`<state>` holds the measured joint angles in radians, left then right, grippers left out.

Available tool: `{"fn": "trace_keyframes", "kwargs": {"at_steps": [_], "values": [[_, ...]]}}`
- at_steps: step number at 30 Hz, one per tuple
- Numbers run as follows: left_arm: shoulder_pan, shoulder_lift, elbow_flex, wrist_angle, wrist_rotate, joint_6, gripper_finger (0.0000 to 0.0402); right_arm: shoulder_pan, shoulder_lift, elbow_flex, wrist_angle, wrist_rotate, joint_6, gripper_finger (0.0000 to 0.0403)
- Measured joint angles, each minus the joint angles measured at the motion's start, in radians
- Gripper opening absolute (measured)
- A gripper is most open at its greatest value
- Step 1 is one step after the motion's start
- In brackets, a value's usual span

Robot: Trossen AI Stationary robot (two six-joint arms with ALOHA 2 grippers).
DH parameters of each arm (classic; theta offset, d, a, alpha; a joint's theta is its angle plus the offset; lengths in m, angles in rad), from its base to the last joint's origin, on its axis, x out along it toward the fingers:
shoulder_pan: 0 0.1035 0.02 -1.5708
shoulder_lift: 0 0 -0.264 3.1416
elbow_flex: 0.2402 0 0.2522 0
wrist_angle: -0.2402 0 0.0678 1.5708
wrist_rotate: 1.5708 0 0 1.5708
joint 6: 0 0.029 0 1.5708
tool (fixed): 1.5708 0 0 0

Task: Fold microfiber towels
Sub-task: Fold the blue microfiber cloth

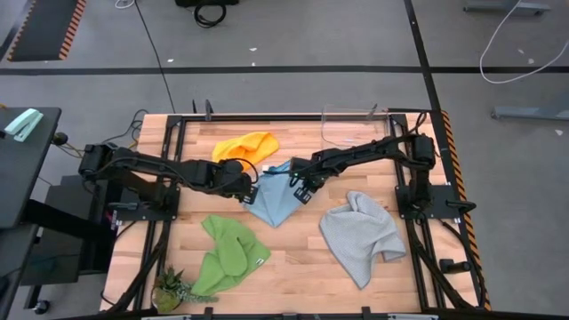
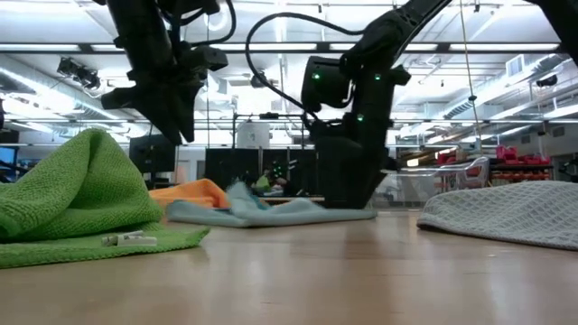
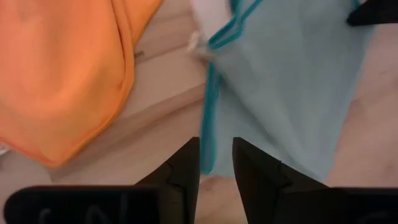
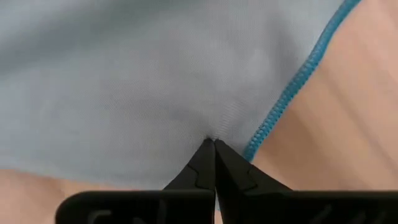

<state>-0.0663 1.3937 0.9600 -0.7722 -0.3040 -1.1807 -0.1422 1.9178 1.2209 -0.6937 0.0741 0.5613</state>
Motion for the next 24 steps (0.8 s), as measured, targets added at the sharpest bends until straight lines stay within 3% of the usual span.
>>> {"fn": "trace_keyframes", "kwargs": {"at_steps": [9, 14, 19, 24], "values": [[0.053, 0.000, 0.000, 0.022, 0.001, 0.146, 0.0094, 0.103, -0.044, -0.020, -0.161, 0.016, 0.110, 0.0004], [0.075, 0.000, 0.000, 0.071, 0.032, 0.220, 0.0089, 0.165, -0.059, -0.035, -0.149, 0.034, 0.157, 0.0005], [0.112, 0.000, -0.004, 0.174, 0.094, 0.281, 0.0078, 0.158, -0.087, -0.011, -0.092, 0.082, 0.166, 0.0010], [0.154, 0.000, -0.106, 0.363, 0.187, 0.253, 0.0074, 0.132, -0.153, -0.010, -0.030, 0.125, 0.140, 0.0018]]}}
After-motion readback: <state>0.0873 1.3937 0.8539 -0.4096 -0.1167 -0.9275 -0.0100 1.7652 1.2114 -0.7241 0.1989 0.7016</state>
